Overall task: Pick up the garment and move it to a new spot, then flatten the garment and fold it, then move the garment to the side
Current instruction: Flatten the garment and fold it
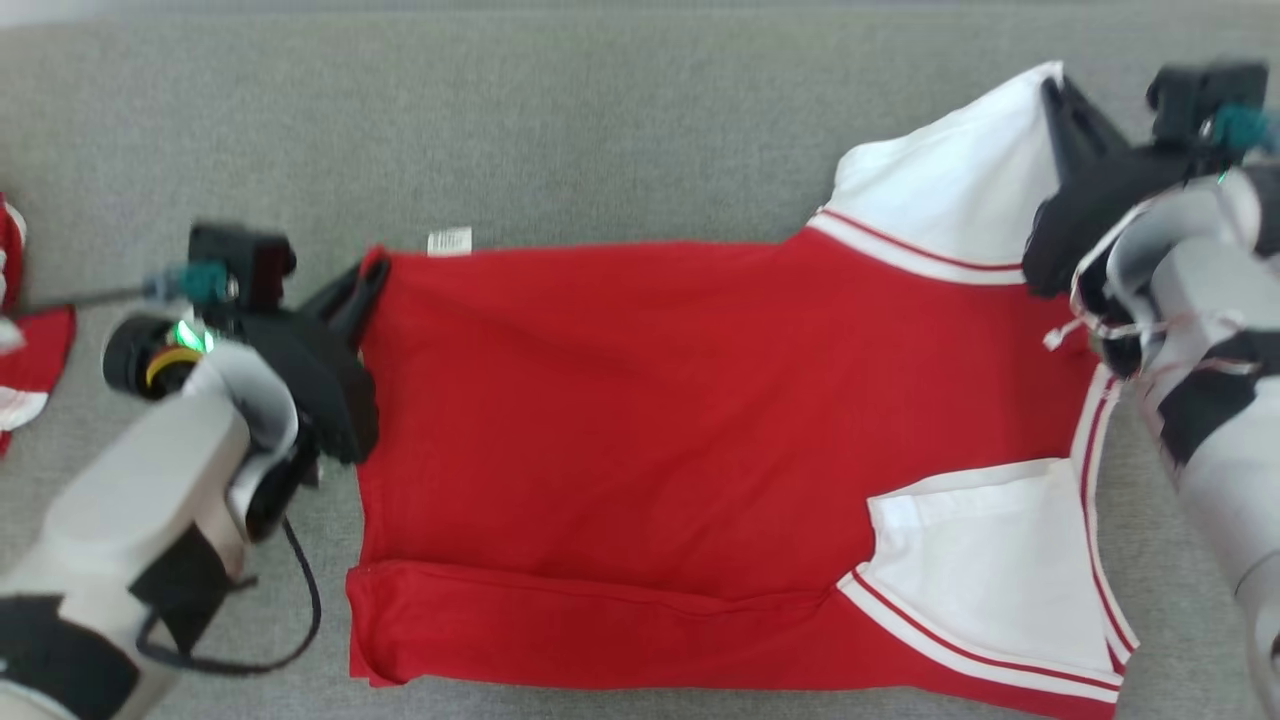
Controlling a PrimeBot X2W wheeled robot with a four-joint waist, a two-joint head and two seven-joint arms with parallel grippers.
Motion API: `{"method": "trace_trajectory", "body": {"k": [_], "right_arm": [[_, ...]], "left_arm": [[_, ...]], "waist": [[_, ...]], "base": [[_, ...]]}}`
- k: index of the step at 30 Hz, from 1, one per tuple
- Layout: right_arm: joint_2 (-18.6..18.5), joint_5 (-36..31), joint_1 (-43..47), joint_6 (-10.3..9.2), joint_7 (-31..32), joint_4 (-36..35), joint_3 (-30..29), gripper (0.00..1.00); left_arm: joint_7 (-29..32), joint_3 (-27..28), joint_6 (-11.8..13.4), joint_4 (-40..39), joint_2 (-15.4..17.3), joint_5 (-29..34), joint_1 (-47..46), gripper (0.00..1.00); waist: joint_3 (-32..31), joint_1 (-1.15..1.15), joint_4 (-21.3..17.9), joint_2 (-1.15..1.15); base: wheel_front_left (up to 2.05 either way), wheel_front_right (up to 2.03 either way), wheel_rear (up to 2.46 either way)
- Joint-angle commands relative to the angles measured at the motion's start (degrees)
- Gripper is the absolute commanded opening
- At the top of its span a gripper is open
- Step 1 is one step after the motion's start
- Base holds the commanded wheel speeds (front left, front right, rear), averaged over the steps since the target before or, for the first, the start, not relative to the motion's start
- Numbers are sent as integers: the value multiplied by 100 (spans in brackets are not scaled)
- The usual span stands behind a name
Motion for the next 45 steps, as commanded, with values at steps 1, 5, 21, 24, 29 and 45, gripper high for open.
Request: {"method": "trace_trajectory", "body": {"k": [1,5,21,24,29,45], "right_arm": [[-30,82,239,-15,-201,-108,73,0],[-118,265,857,-15,-551,-494,193,0],[-310,117,4334,-15,-713,-3442,-975,0],[-214,0,4854,-15,-714,-3903,-1312,0],[-42,-213,5601,-15,-713,-4391,-1639,0],[233,-444,6268,-15,-517,-4561,-2196,100]], "left_arm": [[-152,-9,51,12,25,7,224,0],[-557,-22,206,-35,33,39,664,0],[-1114,770,964,-940,178,525,2274,0],[-1116,1182,1120,-1229,135,822,2541,0],[-1117,1726,1215,-1648,32,1266,3083,0],[-1117,3280,1082,-2360,-560,2650,4256,100]], "waist": [[-274,0,-117,0],[-500,0,-204,0],[-864,0,-433,0],[-922,0,-403,0],[-974,0,-361,0],[-1161,0,-267,0]], "base": [[0,0,0],[0,0,0],[0,0,0],[0,0,0],[0,0,0],[0,0,0]]}}
